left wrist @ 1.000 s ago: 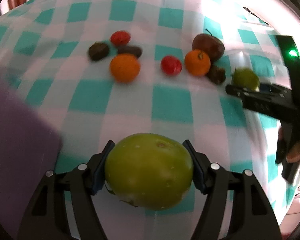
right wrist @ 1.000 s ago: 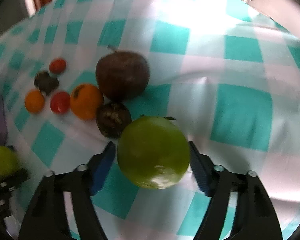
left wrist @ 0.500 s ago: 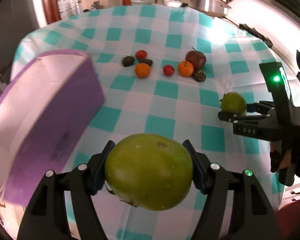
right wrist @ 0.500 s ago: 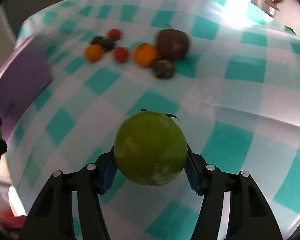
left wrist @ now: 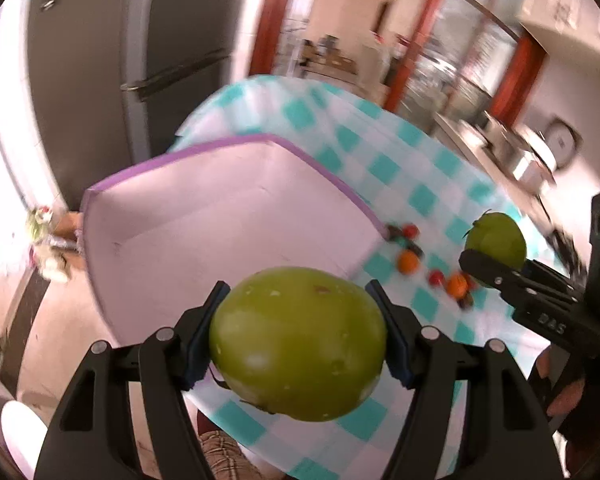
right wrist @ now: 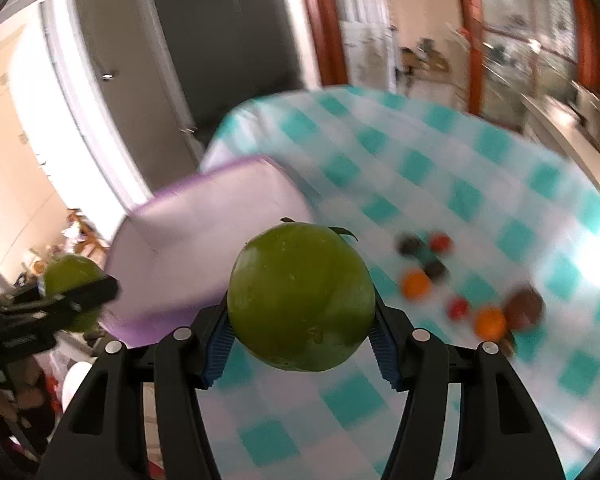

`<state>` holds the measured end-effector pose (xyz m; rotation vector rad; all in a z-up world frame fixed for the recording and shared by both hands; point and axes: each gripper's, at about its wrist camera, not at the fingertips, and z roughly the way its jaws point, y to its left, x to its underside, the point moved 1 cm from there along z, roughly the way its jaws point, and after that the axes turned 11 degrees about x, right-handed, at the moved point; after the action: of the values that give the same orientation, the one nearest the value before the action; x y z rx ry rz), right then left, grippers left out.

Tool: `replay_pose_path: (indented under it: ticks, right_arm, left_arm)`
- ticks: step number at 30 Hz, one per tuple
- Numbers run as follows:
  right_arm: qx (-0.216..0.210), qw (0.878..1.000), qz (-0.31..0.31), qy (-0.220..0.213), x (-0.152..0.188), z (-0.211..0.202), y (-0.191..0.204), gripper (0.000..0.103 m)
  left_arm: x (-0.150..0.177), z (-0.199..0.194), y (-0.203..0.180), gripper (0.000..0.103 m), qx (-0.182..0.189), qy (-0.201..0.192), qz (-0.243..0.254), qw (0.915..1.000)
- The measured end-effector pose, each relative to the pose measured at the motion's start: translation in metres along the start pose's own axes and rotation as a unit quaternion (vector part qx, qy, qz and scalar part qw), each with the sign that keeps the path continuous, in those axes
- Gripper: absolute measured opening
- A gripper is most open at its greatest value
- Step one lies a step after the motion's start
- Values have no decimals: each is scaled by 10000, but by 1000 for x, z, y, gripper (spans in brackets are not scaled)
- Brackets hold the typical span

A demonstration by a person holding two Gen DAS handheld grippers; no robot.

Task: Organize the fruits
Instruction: 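Carry both green apples into the purple-rimmed box and open both grippers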

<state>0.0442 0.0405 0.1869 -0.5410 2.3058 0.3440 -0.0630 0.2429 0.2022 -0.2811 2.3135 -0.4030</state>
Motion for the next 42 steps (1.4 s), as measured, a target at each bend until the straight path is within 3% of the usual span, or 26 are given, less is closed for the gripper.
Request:
replay_pose_path:
  ticks: [3, 9, 13, 18, 24, 28, 34, 37, 40, 42]
  right_arm:
    - [-136, 9994, -259, 205, -30, 28, 35, 59]
    - [-69, 9916, -680, 1095, -64, 121, 94, 59]
    - [128, 9849, -592, 1622, -82, 178, 113, 59]
    - [491, 9703, -112, 2368, -80, 246, 117, 59]
    - [918, 9481, 22, 3045, -53, 298, 112, 59]
    - [1097, 9408, -165, 3202, -45, 311, 115, 59]
    - [1177, 9399, -485, 3170, -45, 318, 126, 59]
    - [1215, 9506, -472, 2816, -59, 312, 132, 67]
    - [1158, 9624, -270, 2443, -85, 306, 136, 66]
    - [1149, 9600, -179, 2546, -98, 305, 144, 65]
  left_arm:
    - [-22, 5, 27, 69, -233, 99, -37, 9997]
    - [-60, 55, 94, 69, -497, 973, -369, 9933]
    - [-74, 106, 124, 69, -725, 1564, -381, 9843]
    - [-78, 148, 154, 69, -910, 2210, -513, 9697]
    - [-75, 177, 176, 69, -1156, 2620, -384, 9574]
    - [-75, 184, 191, 69, -1214, 2809, -561, 9504]
    - [-83, 186, 197, 70, -1163, 2834, -383, 9512]
    - [-86, 186, 201, 70, -1122, 2880, -306, 9505]
    - [-95, 186, 209, 70, -1079, 2833, -296, 9525]
    - [-96, 184, 205, 70, -1181, 2803, -203, 9524]
